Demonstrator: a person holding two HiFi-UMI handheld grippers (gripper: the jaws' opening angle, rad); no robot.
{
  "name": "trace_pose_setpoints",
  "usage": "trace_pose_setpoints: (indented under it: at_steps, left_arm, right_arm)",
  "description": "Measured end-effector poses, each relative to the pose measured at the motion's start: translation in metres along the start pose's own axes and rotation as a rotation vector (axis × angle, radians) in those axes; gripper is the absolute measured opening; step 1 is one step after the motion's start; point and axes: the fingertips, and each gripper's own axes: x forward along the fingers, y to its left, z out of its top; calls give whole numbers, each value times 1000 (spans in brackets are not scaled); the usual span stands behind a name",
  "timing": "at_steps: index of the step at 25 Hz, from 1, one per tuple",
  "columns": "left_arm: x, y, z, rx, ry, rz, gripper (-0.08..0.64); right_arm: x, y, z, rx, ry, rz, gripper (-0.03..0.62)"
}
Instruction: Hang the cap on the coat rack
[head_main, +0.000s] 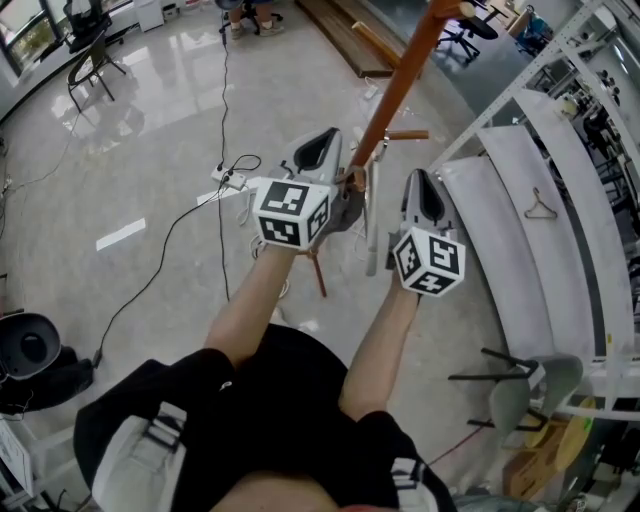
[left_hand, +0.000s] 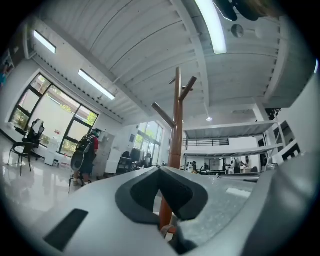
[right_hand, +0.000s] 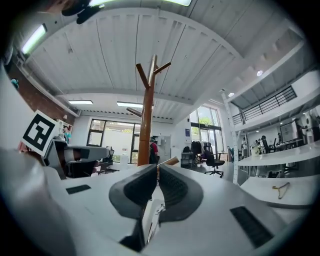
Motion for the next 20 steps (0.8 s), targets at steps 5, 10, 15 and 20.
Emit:
trace_pose_setpoints:
  at_steps: [5, 10, 15, 20]
  left_arm:
    - [1, -3, -7, 12, 24, -30, 0]
    - [3, -2, -15, 4, 31, -34, 0]
    - [6, -5, -21, 8, 41, -49, 0]
    - [10, -3, -25, 6, 47, -56, 0]
  right_arm:
    - [4, 10, -6, -12, 18, 24, 8]
    - [8, 12, -12, -12, 21, 39, 8]
    - [9, 9, -17, -9, 29, 37, 8]
    - [13, 7, -19, -10, 30, 39, 8]
